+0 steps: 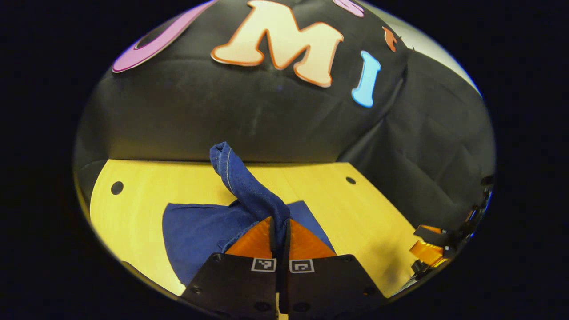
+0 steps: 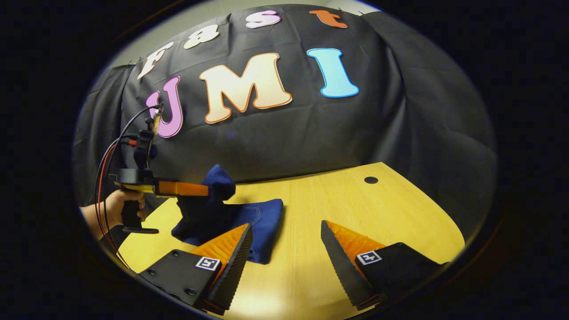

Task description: Grasp the waist and the cuffs of the jeans and fold them to make the two legs overlap; first hold the waist and fold one-third of the jeans toward the cuffs, then hold the cuffs and fold the remaining one-third in the same direction to finish folding.

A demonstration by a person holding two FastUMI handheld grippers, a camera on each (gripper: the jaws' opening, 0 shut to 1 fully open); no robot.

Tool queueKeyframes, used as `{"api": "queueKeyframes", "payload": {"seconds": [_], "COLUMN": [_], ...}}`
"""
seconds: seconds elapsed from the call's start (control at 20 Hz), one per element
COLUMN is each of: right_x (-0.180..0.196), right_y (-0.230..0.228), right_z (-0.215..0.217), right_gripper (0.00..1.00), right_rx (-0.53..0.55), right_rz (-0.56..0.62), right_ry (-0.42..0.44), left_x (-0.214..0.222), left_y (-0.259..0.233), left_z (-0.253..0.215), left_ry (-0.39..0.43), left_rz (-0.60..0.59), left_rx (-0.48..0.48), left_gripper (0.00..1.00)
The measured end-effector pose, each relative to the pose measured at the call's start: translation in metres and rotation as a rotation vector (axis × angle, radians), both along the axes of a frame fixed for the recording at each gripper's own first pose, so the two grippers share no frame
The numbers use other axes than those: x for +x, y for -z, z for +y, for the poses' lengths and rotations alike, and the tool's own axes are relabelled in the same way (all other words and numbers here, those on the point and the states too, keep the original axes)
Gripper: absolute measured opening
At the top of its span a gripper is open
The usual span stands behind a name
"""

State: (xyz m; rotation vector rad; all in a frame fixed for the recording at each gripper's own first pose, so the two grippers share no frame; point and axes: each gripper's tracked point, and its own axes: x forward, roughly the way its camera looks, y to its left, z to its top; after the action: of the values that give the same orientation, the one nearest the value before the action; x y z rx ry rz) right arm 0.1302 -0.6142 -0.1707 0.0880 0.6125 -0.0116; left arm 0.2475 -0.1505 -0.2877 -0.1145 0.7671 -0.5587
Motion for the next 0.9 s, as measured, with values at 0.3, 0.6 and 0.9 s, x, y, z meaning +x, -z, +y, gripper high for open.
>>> {"api": "queueKeyframes", "payload": {"seconds": [0.3,0.6,0.9], "right_x": [0.010,0.016,-0.006], "right_y": [-0.009,-0.079,-0.178], "right_z": [-0.012,0.020,0.076], "right_gripper": [0.98,0.98,0.95], "right_rx": [0.022,-0.026,-0.049], "right_rz": [-0.036,-0.229,-0.447], "right_ry": [-0.056,-0.108,-0.125], "left_x": [-0.031,-0.066,-0.131], "left_y": [-0.008,-0.117,-0.186], "left_z": [-0.017,0.036,0.100], "left_ry": [-0.107,-0.245,-0.296], "left_rz": [-0.136,-0.441,-0.583], "left_rx": [0.037,0.095,0.132], "left_gripper": [0.50,0.95,0.95]}}
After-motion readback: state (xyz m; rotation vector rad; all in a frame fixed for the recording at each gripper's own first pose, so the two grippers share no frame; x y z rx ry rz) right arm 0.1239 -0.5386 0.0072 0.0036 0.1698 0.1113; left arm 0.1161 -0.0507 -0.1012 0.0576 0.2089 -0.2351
